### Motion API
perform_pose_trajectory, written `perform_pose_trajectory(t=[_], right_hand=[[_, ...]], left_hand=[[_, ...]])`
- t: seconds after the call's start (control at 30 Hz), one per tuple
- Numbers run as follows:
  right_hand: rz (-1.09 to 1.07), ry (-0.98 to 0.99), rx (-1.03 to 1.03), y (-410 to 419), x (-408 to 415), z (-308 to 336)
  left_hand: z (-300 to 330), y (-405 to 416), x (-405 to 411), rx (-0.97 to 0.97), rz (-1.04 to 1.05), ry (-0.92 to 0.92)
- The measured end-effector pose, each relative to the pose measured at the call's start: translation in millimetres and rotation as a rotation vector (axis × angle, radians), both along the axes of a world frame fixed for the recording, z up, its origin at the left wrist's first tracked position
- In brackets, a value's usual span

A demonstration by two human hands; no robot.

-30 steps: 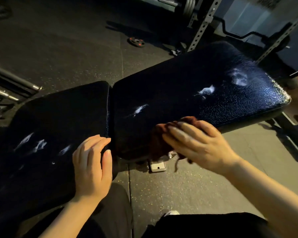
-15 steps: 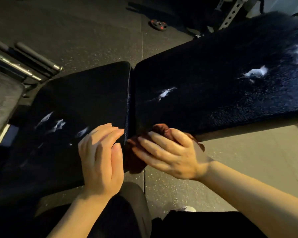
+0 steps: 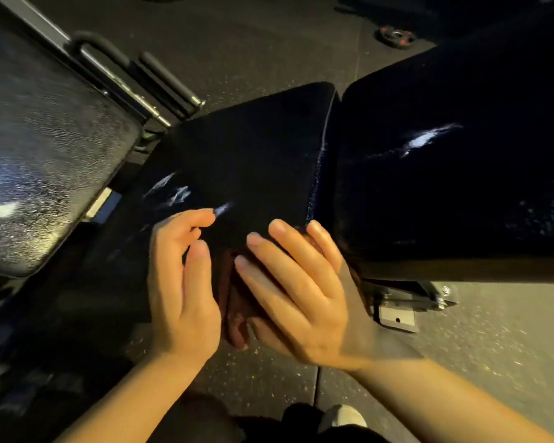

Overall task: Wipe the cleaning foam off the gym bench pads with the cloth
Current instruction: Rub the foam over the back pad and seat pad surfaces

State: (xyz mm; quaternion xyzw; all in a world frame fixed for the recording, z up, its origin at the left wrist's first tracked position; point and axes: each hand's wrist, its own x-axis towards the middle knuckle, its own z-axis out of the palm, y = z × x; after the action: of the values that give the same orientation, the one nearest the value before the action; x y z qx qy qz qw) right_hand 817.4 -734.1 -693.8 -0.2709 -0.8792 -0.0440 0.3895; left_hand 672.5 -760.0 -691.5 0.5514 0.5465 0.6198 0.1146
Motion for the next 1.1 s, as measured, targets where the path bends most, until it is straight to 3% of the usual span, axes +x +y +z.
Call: perform_pose_trajectory(t=[0.13,0.4,0.53,0.67,0.73,0.83,0.97,1.1], right_hand=[[-0.026,0.121,0.074,2,-4,7],[0.167,-0.077,0.177,3,22,0],[0.266,-0.245,0.239,-7,9,10],[0.384,-0.678,0.343,-21,-42,15],[0.396,-0.804,0.340,-19,-50,16],[0.313,-0.797,0.339,-6,-21,26],[0.137,-0.635,0.223,-3,29,51],[0.176,-0.839,0.303,-3,8,46]], left_hand=[[3,5,-9,-0.168,-0.088,-0.187],[-5,-20,-46,-0.394,0.026,0.215],[-24,-55,-67,-0.462,-0.031,0.435],[-27,-65,-90,-0.403,-0.044,0.586],[-26,-58,-102,-0.345,-0.007,0.628],[-34,-50,-117,-0.322,0.024,0.615],[-58,-55,-121,-0.350,0.042,0.529],[-64,-58,-127,-0.341,0.051,0.363]])
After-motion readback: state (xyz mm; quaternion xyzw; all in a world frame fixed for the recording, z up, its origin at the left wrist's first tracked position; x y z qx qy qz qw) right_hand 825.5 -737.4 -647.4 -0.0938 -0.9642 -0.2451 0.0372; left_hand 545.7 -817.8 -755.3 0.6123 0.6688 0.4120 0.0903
